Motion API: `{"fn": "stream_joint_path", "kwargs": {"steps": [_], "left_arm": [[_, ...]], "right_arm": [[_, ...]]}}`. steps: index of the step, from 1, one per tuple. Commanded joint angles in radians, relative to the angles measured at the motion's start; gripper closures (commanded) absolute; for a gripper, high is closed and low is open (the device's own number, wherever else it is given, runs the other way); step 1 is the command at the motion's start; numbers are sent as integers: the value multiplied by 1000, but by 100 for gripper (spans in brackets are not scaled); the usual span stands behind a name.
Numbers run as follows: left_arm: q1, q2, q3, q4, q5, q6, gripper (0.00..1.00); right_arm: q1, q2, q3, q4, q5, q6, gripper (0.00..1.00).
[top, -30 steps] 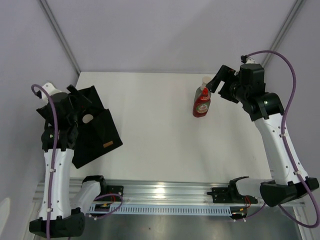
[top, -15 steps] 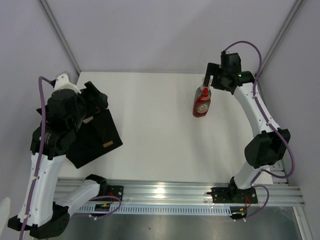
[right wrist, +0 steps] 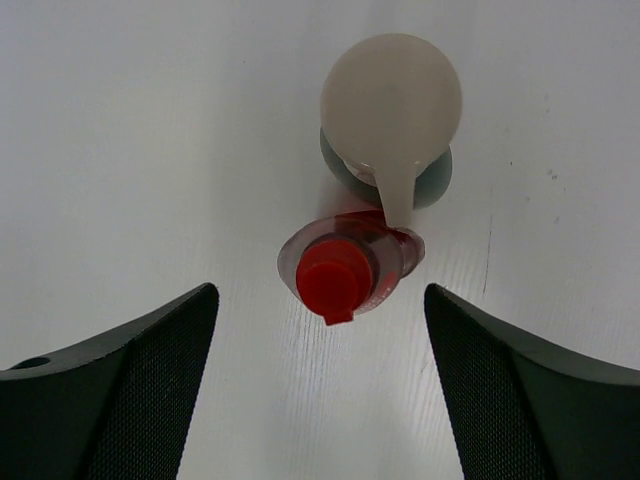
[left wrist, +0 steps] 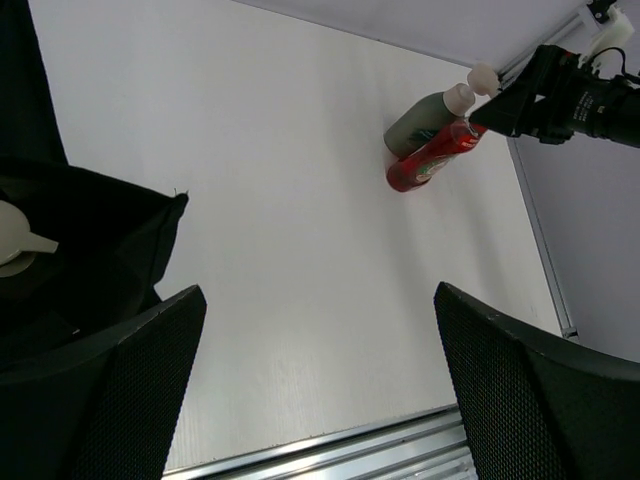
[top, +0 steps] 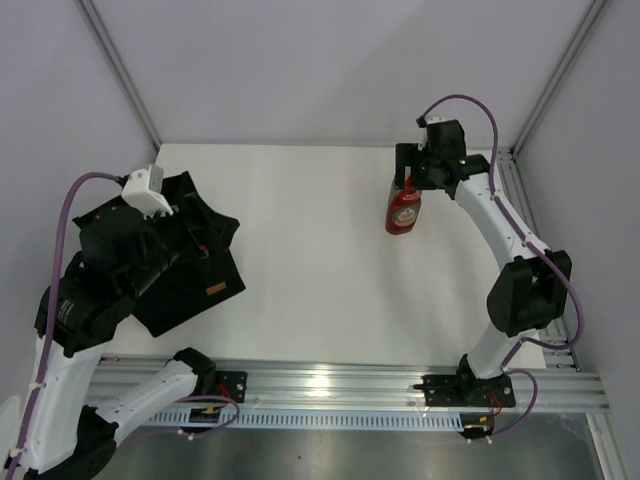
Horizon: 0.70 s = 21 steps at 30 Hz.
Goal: Place the personal care products into the canvas bag
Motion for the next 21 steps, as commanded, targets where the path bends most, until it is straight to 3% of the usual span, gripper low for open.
{"fn": "stream_joint_path", "kwargs": {"steps": [1,9,16,21], "left_arm": [[-11,-14,11,-21,39,-11,1],[-10,-28,31,-47,64,1,1],[-10,-34,11,-52,67,18,1],[-10,-40,-6,-49,65,43,1]], "right_arm": [[43,39,6,60,64,-34,13],[52,73,-5,89,114,-51,29],[86,69,-34,93,143,-68,53],[144,56,-32,98,114,-98,58]]}}
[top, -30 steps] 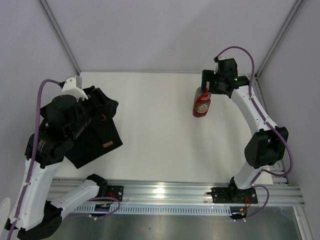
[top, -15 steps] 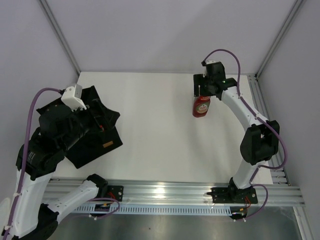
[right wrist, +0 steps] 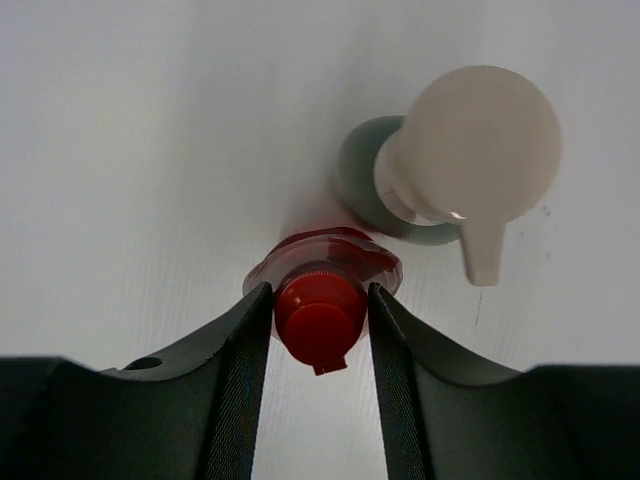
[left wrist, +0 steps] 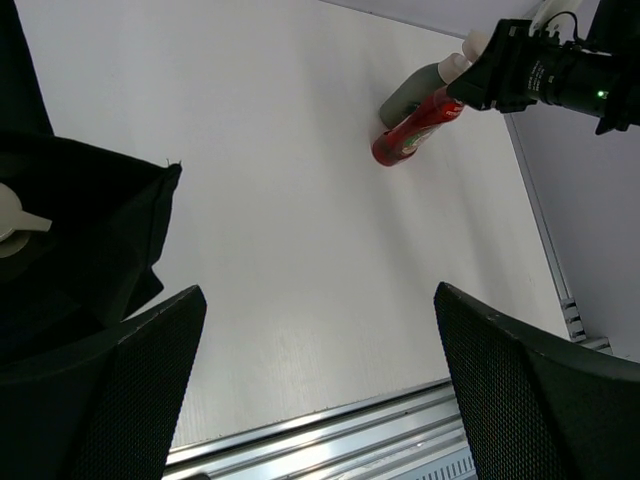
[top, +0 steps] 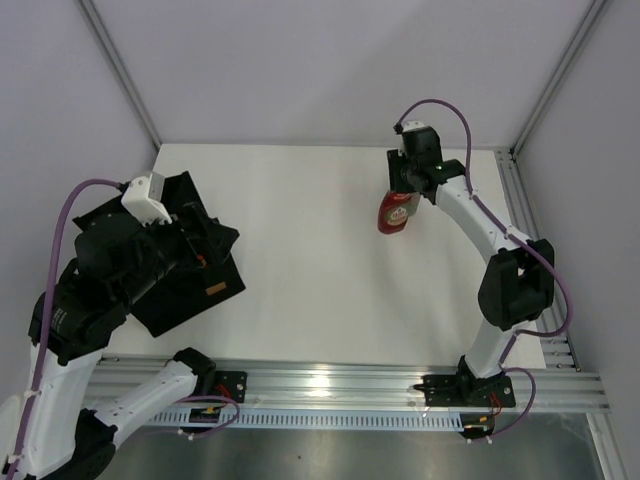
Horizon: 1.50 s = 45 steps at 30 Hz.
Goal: Place the personal care products into the canvas bag
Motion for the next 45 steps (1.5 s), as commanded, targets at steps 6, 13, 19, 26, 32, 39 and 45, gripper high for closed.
{"fn": "stream_joint_path", "kwargs": {"steps": [6,13,19,26,32,39,45], "left_arm": [[-9,-18,-46,46,59,64,1],[-9,-23,-126,118,116,121,1],[-9,29,-190,209,180,109,1],[-46,210,-132,302,159,161,1],[-79,387,-74,400,171,192,1],[-165,661,67,441,162,249,1],[-172,833,120,534,205,292,1]], "right_arm": [[101,-12,-19,2,-106,-38,57],[178,-13,-33,8,-181,-45,56],[244,-34,-29,-1,-172,-21,50],[221,-67,80,-66,-152,12,16],[129,-142,163,-112,-212,122,10],[-49,-366,72,-179,-186,312,11],[-54,-518,36,-211,-134,297,10]]}}
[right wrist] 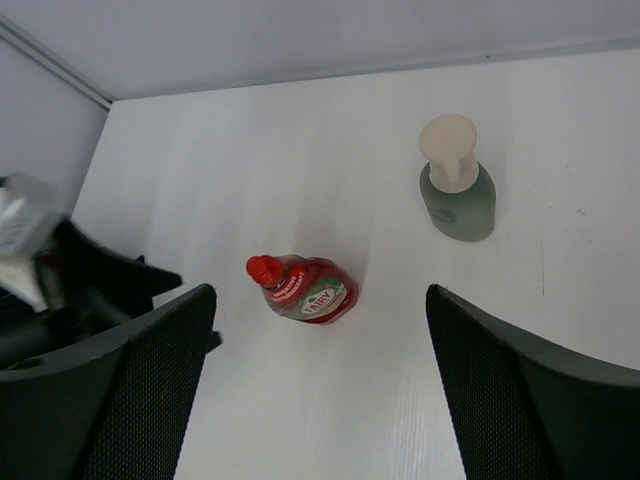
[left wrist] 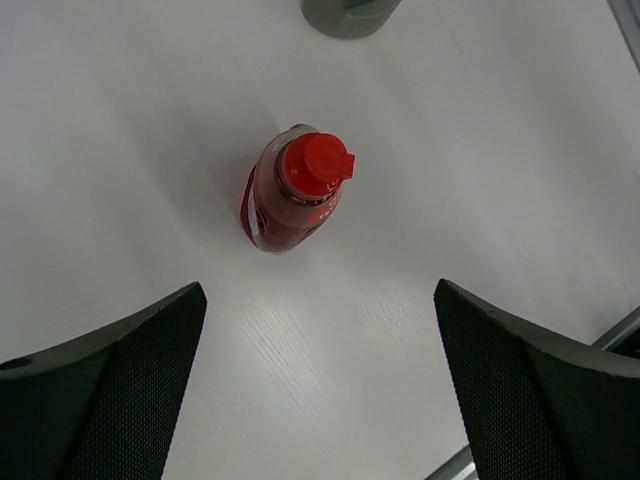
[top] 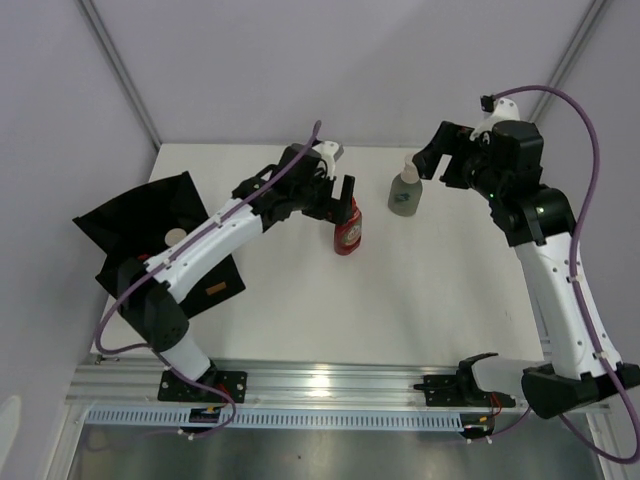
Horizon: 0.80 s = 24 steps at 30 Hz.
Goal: Place the personal care products into the canvas bag
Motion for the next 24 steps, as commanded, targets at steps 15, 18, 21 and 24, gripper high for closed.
{"fn": "stream_joint_path", "kwargs": {"steps": [15,18,21,24], "left_arm": [[0,330,209,109,52,107,2],[2,353,203,107,49,90,4],[2,372,197,118,55,84,6],[0,392,200,121,64,85,10]], "right_arm": [[-15,-80,-19,-82,73,-6,10],[-19,-88,-19,-90,79,-12,10],[-21,-92,-19,-94,95,-20,10],[-19,-89,-18,-94,104,-26,10]]}}
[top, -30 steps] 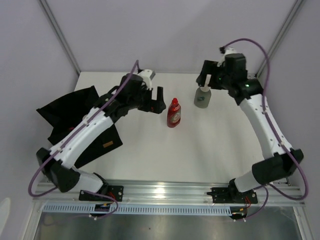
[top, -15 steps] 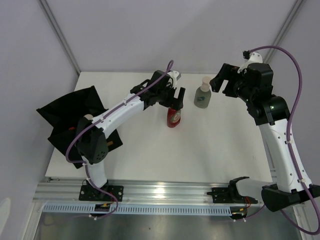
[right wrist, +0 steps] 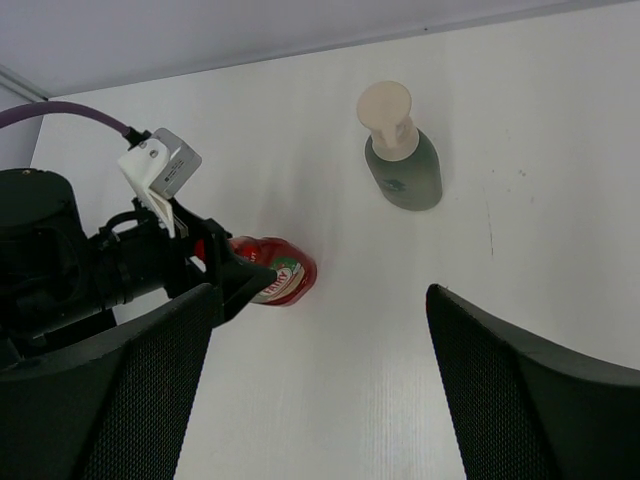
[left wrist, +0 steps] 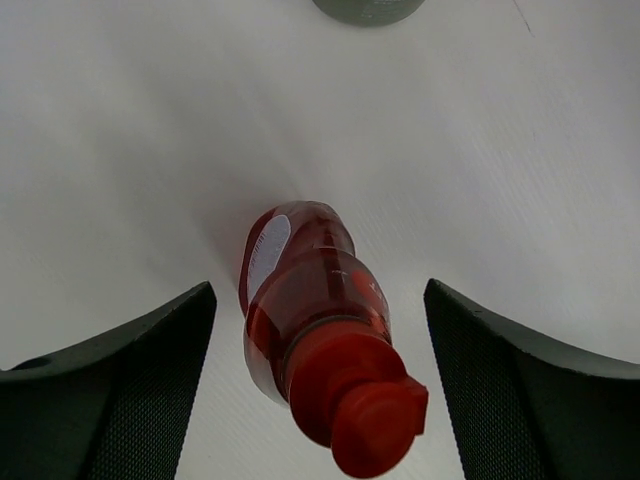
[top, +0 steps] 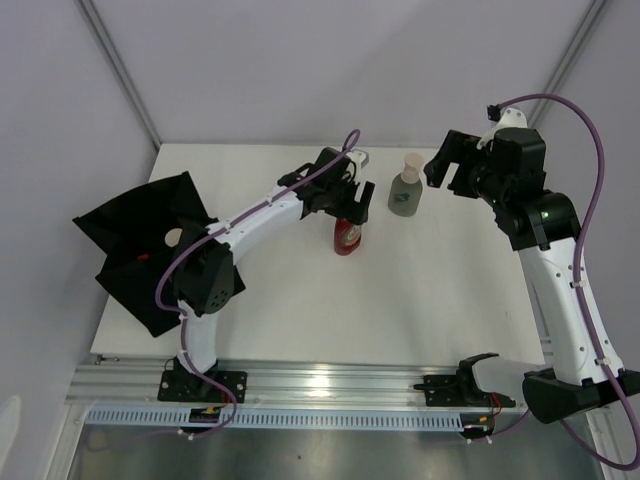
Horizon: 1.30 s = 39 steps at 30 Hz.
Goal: Place the personal care products into the canvas bag
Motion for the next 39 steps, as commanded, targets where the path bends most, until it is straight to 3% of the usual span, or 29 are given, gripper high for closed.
{"fn": "stream_joint_path", "kwargs": {"steps": [1,3,4,6,7,9,10,12,18,28,34,39], "left_arm": [[0,16,40,35,12,4,12],[0,26,42,30,0,3,14],[0,29,42,27,-8,3,21],[-1,27,42,26,-41,3,38],[-1,26,42,24,-57,0,57],[-1,18,46,17,-86,-10,73],[-1,12,58,-3,-110,-16,86],[-3,0,90,-34,-144,-27,99],[-3,-91,149,-160,-229,-79,100],[11,-262,535,-408,-488,-34,100],[120,-399,545,-371,-575,-33,100],[261,-485,602,-459,-630,-17,100]], "right_arm": [[-3,-18,4,-3,25,-17,10],[-5,-17,4,-2,25,-17,10],[-5,-12,5,1,25,-17,10],[-5,-9,5,1,27,-17,10],[-5,-9,2,1,30,-19,10],[-5,-5,-1,1,30,-22,10],[-5,-1,-4,6,30,-19,10],[-6,2,-5,10,25,-16,10],[-8,28,13,29,-21,16,10],[-9,48,12,49,-105,84,11],[-8,42,-25,47,-131,119,11],[-8,43,-24,46,-145,130,11]]}}
